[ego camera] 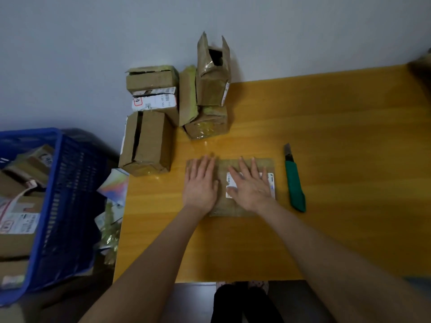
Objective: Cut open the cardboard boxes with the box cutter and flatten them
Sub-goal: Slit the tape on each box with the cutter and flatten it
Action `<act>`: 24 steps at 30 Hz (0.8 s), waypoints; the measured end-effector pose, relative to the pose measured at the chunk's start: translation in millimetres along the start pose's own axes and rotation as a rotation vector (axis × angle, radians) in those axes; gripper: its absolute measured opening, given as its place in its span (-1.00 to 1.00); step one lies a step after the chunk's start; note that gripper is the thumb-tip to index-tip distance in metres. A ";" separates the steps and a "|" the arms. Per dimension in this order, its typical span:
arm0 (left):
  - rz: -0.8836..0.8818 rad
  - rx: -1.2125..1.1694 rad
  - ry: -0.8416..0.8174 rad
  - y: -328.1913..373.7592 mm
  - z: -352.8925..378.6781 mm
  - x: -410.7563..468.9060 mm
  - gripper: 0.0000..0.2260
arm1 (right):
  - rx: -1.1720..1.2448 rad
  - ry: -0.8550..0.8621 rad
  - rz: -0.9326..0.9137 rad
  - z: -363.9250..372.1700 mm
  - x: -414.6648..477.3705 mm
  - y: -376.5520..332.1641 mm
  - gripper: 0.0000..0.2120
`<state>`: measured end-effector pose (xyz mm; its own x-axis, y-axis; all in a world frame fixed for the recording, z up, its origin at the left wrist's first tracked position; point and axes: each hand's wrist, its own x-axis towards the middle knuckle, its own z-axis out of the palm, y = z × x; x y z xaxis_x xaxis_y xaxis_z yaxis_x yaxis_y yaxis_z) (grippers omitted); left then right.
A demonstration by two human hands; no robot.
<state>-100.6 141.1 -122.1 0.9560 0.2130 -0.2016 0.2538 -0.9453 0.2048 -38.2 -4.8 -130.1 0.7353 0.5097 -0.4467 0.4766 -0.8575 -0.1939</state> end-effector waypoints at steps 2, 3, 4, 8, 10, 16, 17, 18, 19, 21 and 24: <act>0.082 0.105 -0.077 -3.0 15.0 4.2 -0.47 | -0.028 0.035 -0.012 12.6 3.5 2.4 -0.40; 0.084 0.140 -0.096 -4.9 22.5 4.8 -0.48 | -0.038 0.060 -0.019 17.9 3.8 3.9 -0.40; 0.077 0.162 -0.096 -6.5 28.7 4.5 -0.47 | -0.047 0.092 -0.025 22.7 4.2 5.2 -0.37; 0.053 0.197 -0.069 -11.2 46.3 4.9 -0.41 | -0.051 0.213 -0.018 37.6 10.2 8.3 -0.33; 0.045 0.197 -0.076 -10.3 45.6 5.8 -0.41 | -0.056 0.213 -0.015 40.6 13.1 8.5 -0.34; 0.035 0.192 -0.074 -8.0 41.9 5.5 -0.42 | -0.068 0.245 -0.022 42.7 13.3 9.2 -0.35; 0.033 0.185 -0.059 -8.5 43.2 6.0 -0.42 | -0.074 0.262 -0.024 43.6 13.9 9.5 -0.36; 0.032 0.178 -0.050 -8.9 44.3 6.8 -0.43 | -0.079 0.276 -0.027 43.6 14.5 9.9 -0.36; 0.032 0.174 -0.051 -8.8 44.9 6.4 -0.43 | -0.079 0.281 -0.033 44.3 14.1 10.1 -0.36; 0.028 0.175 -0.048 -8.3 45.5 5.1 -0.43 | -0.076 0.285 -0.037 44.1 13.2 10.3 -0.37; 0.021 0.182 -0.052 -8.7 45.5 6.8 -0.41 | -0.087 0.287 -0.032 42.5 14.5 9.2 -0.36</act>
<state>-103.0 139.5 -168.8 0.9507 0.1843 -0.2492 0.1987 -0.9795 0.0337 -43.5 -8.2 -175.5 0.8197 0.5458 -0.1738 0.5319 -0.8379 -0.1223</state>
